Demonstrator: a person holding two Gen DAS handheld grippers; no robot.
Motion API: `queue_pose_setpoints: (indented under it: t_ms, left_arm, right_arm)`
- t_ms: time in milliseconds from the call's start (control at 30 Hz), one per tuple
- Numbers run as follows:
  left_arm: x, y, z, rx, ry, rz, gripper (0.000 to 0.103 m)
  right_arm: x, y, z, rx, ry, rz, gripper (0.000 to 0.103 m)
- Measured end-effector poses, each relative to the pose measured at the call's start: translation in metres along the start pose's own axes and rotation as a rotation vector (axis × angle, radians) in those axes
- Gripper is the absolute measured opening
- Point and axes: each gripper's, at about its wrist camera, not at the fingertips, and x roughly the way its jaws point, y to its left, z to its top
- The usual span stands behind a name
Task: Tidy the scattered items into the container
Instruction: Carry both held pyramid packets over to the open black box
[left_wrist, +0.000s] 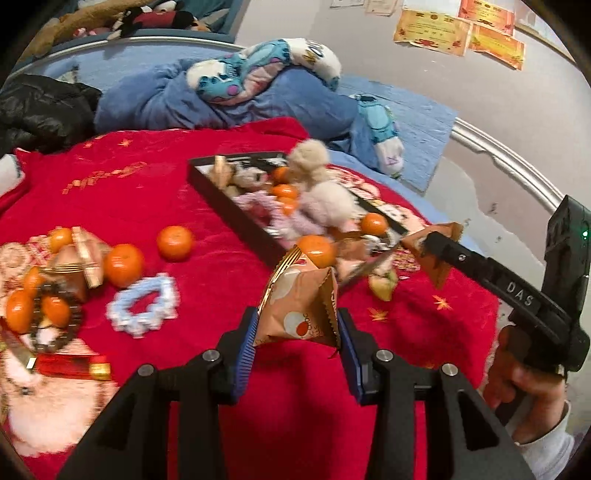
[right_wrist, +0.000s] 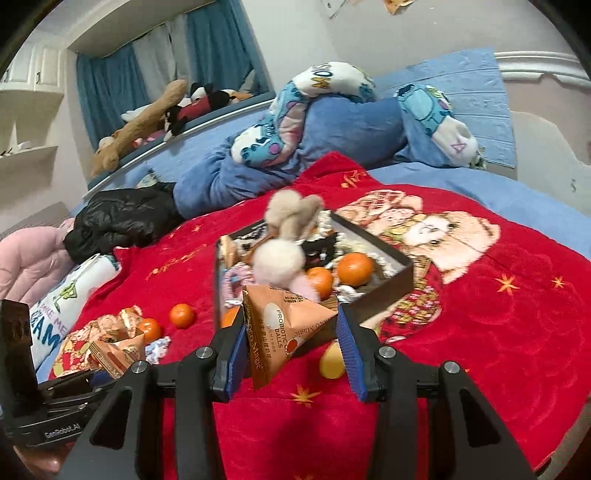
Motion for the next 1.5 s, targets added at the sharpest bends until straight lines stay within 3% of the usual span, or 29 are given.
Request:
queue_pose_setpoints:
  t_ms: [233,667,900,1200,1500]
  left_arm:
    - [0.017,-0.025,0.005,0.028,0.014,-0.031,0.043]
    - [0.042,-0.017,0.041,0.053,0.055,-0.013,0.043]
    - [0.074,-0.006,0.085,0.08,0.083,0.09,0.043]
    - [0.114,0.003,0.126,0.113,0.096,0.123,0.043]
    - [0.142,0.015,0.139,0.135,0.094,0.156,0.043]
  right_arm:
    - [-0.003,-0.02,0.002,0.037,0.0,0.018,0.043]
    - [0.017,-0.031,0.018,0.055,0.006,0.026,0.043]
    - [0.045,-0.026,0.04,0.033,0.026,0.05,0.043]
    - [0.092,-0.034,0.058,0.042,0.059,0.068,0.043]
    - [0.123,-0.012,0.076,-0.02,0.06,0.079,0.043]
